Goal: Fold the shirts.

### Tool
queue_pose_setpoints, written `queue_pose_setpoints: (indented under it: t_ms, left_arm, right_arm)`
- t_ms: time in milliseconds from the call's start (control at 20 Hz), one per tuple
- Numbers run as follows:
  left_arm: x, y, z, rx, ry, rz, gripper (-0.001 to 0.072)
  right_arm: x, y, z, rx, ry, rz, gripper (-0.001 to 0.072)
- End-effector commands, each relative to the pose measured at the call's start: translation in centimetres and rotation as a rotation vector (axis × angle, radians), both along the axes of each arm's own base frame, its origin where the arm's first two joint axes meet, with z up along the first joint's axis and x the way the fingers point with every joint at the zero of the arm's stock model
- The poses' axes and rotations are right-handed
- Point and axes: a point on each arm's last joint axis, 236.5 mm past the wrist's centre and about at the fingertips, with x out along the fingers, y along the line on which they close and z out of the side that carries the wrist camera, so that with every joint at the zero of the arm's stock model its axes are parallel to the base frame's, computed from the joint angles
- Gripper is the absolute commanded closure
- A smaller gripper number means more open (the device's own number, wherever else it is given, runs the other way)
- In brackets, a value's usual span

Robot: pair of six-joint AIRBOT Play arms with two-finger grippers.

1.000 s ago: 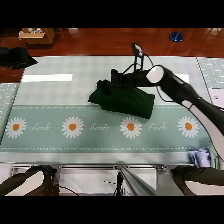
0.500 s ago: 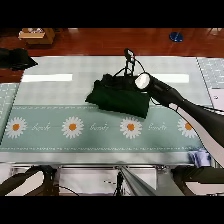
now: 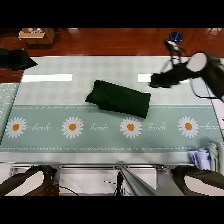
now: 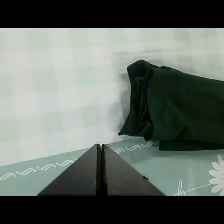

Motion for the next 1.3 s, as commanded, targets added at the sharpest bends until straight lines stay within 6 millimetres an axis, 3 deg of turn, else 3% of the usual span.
queue_pose_setpoints:
  t_ms: [0, 50, 100, 150, 250, 400, 550, 650, 800, 850, 900, 950, 1050, 1150, 1250]
  left_arm:
    - [0.0, 0.1, -0.1, 0.01, -0.003, -0.009, 0.0686]
    - [0.0, 0.1, -0.1, 0.01, -0.002, -0.009, 0.0653]
    - [0.0, 0.1, -0.2, 0.01, -0.001, -0.009, 0.0647]
    - [0.0, 0.1, -0.2, 0.01, -0.001, -0.009, 0.0648]
    - [0.0, 0.1, -0.2, 0.01, -0.001, -0.009, 0.0647]
    - [0.0, 0.1, -0.2, 0.01, -0.001, -0.008, 0.0648]
    - [0.0, 0.1, -0.2, 0.01, -0.001, -0.008, 0.0648]
    - [0.0, 0.1, -0.2, 0.008, 0.0, -0.006, 0.0647]
    - [0.0, 0.1, -0.2, 0.008, 0.0, -0.006, 0.0648]
    - [0.0, 0.1, -0.1, 0.008, 0.0, -0.006, 0.0648]
    - [0.0, 0.1, -0.2, 0.008, 0.0, -0.006, 0.0648]
    - [0.0, 0.1, -0.1, 0.008, 0.0, -0.006, 0.0648]
    - [0.0, 0.1, -0.2, 0.008, 0.0, -0.006, 0.0648]
    - [0.0, 0.1, -0.2, 0.008, 0.0, -0.006, 0.0648]
    - [0.1, 0.1, -0.1, 0.008, 0.0, -0.006, 0.0648]
  right_arm:
    - [-9.2, -12.6, -3.0, -0.143, 0.369, -0.214, 0.029]
    - [-9.1, -11.1, -4.1, 0.014, 0.366, -0.249, 0.0265]
    - [-7.9, -8.8, -4.7, 0.198, 0.322, -0.29, 0.0165]
    - [-6.1, -6.6, -4.7, 0.357, 0.254, -0.323, 0.0133]
    - [-3.3, -4.2, -4.7, 0.517, 0.145, -0.378, 0.0133]
    - [-2.1, -1.8, -7.4, 0.525, 0.124, -0.4, 0.0135]
    - [-2.1, 2.9, -10.3, 0.549, 0.187, -0.328, 0.0135]
    - [-1.9, 6.0, -11.2, 0.599, 0.201, -0.294, 0.0136]
    - [-2.0, 8.2, -12.6, 0.629, 0.242, -0.32, 0.0154]
    - [-2.1, 8.5, -12.7, 0.634, 0.249, -0.322, 0.0237]
    - [-2.1, 8.5, -12.7, 0.635, 0.249, -0.322, 0.0461]
    - [-1.9, 8.6, -12.3, 0.66, 0.254, -0.335, 0.0682]
    - [-1.2, 8.6, -9.9, 0.733, 0.211, -0.307, 0.0684]
    - [-0.3, 7.5, -5.6, 0.77, 0.116, -0.26, 0.0684]
    - [0.6, 4.9, 0.5, 0.75, -0.022, -0.202, 0.0684]
